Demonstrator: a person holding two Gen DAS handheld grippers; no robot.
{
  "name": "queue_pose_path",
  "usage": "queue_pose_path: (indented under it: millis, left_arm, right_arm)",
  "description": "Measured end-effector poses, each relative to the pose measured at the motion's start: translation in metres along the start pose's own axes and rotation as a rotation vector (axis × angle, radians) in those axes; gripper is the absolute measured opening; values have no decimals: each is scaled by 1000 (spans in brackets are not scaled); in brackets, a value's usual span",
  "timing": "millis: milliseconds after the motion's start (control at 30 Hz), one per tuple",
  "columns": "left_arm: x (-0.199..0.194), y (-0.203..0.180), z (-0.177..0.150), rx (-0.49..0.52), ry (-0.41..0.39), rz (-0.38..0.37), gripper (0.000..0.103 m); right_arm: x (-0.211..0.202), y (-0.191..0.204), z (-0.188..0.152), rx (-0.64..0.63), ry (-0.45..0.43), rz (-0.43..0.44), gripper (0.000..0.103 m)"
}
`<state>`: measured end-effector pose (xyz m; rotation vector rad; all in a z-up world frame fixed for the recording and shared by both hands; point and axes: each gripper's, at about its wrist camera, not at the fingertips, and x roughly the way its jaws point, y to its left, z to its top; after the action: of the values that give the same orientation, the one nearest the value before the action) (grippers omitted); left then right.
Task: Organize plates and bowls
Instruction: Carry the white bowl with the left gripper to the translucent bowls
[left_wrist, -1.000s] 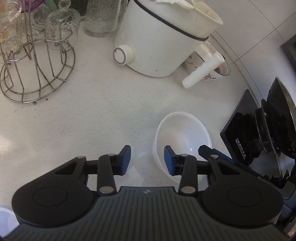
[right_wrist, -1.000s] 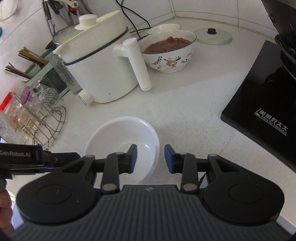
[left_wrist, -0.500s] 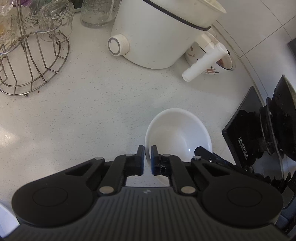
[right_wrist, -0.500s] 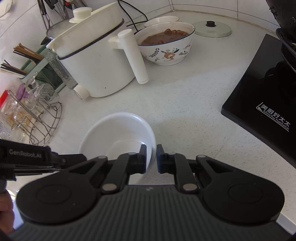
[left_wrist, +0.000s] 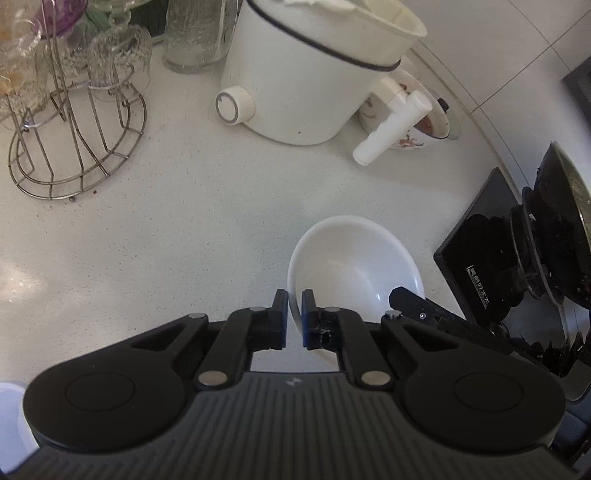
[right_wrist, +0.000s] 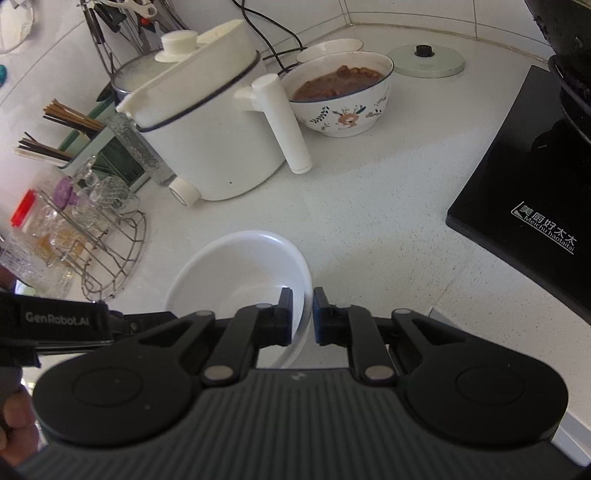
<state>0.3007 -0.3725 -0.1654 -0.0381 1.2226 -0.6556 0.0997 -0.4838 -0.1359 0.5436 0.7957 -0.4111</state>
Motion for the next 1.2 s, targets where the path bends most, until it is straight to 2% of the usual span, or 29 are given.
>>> queue_pose_path:
  millis: [400, 733, 933, 1200]
  left_arm:
    - [-45, 7, -10, -8, -38, 36, 9]
    - [-86, 17, -25, -71, -65, 43, 9]
    - [-118, 30, -39, -104, -124, 19, 9]
    - [-144, 56, -50, -113, -153, 6, 9]
  right_arm:
    - [-28, 18, 0, -14, 13, 80, 14]
    - [-48, 34, -8, -39, 42, 146, 14]
    - [-59, 49, -13, -60, 34, 187, 14]
    - [-62, 76, -29, -61, 25, 197, 14]
